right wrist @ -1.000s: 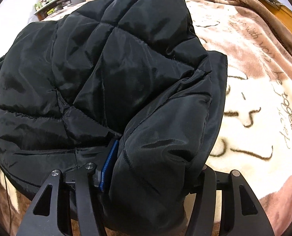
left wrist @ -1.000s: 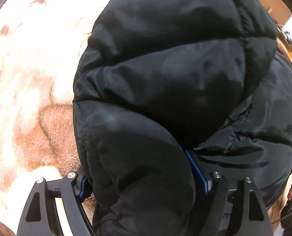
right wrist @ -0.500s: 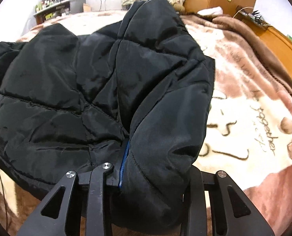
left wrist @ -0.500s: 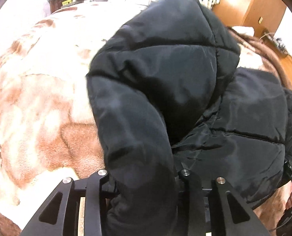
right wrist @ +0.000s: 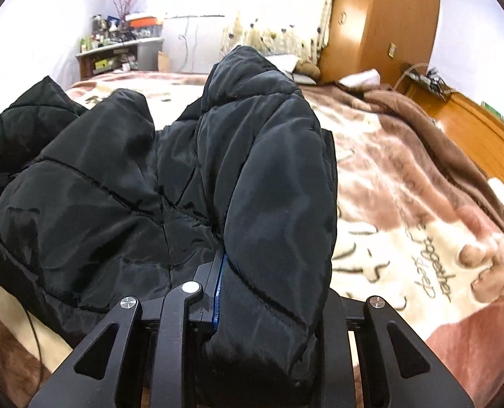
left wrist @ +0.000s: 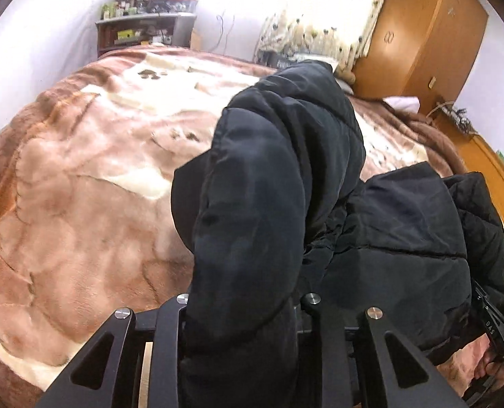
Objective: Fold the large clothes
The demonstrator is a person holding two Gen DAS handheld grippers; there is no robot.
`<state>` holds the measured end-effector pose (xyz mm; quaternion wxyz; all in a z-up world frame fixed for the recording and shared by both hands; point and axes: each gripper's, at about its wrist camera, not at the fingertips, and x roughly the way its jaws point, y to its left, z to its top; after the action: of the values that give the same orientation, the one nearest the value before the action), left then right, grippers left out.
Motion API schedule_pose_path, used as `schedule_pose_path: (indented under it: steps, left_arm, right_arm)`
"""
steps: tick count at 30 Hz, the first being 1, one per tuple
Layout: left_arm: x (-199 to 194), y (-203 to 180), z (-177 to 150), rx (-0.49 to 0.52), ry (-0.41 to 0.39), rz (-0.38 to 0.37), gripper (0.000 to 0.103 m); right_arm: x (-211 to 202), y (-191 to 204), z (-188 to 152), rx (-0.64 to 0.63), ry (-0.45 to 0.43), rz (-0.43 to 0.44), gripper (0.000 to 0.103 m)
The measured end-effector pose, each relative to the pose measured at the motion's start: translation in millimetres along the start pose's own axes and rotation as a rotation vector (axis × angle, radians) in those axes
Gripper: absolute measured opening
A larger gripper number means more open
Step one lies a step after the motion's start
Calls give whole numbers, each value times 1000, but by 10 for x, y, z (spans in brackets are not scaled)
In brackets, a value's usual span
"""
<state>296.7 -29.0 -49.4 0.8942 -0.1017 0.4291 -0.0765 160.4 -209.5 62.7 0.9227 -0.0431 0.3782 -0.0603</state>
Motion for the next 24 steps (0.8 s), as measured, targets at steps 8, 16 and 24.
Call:
schedule_pose_path:
  steps: [8, 16, 24]
  left_arm:
    - [-436, 415, 269, -32, -83, 30, 27]
    - [-712, 1223, 302, -99, -126, 125, 27]
    - [-630, 1871, 186, -140, -103, 178, 27]
  right_arm:
    - [48, 621, 83, -41, -68, 51, 26]
    - [274, 1279, 128, -82, -104, 142, 26]
    - [498, 1742, -71, -78, -80, 167, 26]
